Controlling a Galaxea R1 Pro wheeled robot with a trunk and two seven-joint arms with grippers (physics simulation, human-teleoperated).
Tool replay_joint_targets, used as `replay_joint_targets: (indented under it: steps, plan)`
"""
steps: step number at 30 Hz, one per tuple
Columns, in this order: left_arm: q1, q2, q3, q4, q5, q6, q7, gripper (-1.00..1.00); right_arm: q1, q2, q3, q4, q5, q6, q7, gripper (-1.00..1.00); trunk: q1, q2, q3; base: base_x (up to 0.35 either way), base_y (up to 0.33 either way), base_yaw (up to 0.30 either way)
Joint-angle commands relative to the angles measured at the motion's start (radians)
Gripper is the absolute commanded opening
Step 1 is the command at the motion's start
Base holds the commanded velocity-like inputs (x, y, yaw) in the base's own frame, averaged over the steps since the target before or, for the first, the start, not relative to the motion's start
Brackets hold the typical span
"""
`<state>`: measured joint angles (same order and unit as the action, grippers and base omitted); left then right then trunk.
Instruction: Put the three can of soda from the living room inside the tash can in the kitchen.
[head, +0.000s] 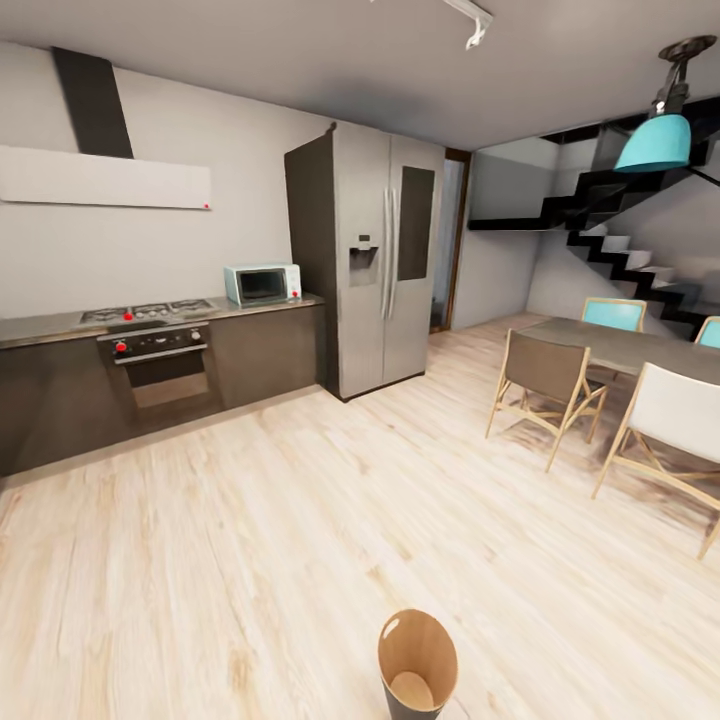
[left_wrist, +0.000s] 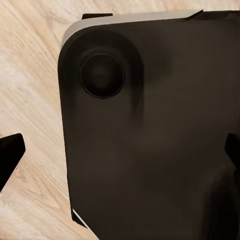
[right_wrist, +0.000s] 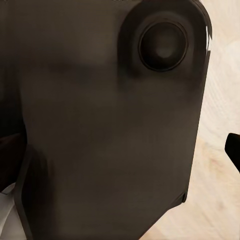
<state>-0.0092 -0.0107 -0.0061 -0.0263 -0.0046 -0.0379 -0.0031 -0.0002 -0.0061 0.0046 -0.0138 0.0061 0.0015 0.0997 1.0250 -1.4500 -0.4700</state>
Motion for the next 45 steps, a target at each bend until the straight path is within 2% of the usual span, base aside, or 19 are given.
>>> replay_joint_targets:
  steps: [1, 16, 34, 45]
  plan:
    - [0.000, 0.000, 0.000, 0.000, 0.000, 0.000, 0.000, 1.00, 0.000, 0.000, 0.000, 0.000, 0.000, 0.000, 0.000, 1.00, 0.000, 0.000, 0.000, 0.187, 0.108, 0.000]
    - [0.000, 0.000, 0.000, -0.001, 0.000, -0.005, 0.000, 1.00, 0.000, 0.000, 0.000, 0.000, 0.000, 0.000, 0.000, 1.00, 0.000, 0.000, 0.000, 0.249, 0.123, 0.000]
    - [0.000, 0.000, 0.000, 0.000, 0.000, -0.005, 0.000, 1.00, 0.000, 0.000, -0.002, 0.000, 0.001, -0.002, -0.002, 1.00, 0.000, 0.000, 0.000, 0.077, 0.006, 0.000]
    - [0.000, 0.000, 0.000, -0.001, 0.000, -0.007, 0.000, 1.00, 0.000, 0.000, -0.002, 0.000, 0.000, -0.002, -0.002, 1.00, 0.000, 0.000, 0.000, 0.262, 0.000, 0.000]
